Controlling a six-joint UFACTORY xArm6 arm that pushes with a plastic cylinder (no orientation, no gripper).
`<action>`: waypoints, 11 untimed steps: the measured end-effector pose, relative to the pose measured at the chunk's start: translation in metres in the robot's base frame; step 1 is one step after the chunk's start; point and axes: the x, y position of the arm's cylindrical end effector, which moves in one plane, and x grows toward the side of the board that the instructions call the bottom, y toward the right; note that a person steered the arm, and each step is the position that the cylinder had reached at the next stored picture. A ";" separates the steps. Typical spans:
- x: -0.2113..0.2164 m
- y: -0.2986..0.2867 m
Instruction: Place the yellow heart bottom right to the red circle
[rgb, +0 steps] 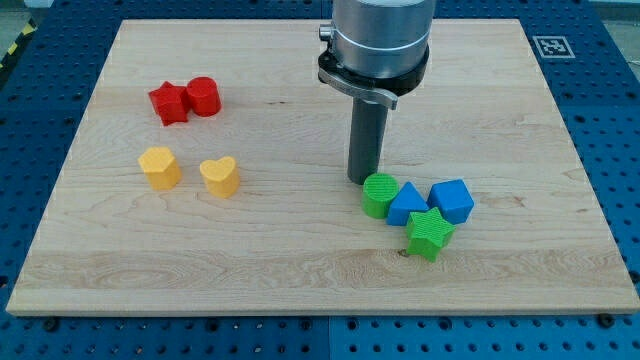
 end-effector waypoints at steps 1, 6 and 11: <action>-0.005 -0.043; 0.058 -0.126; -0.014 -0.171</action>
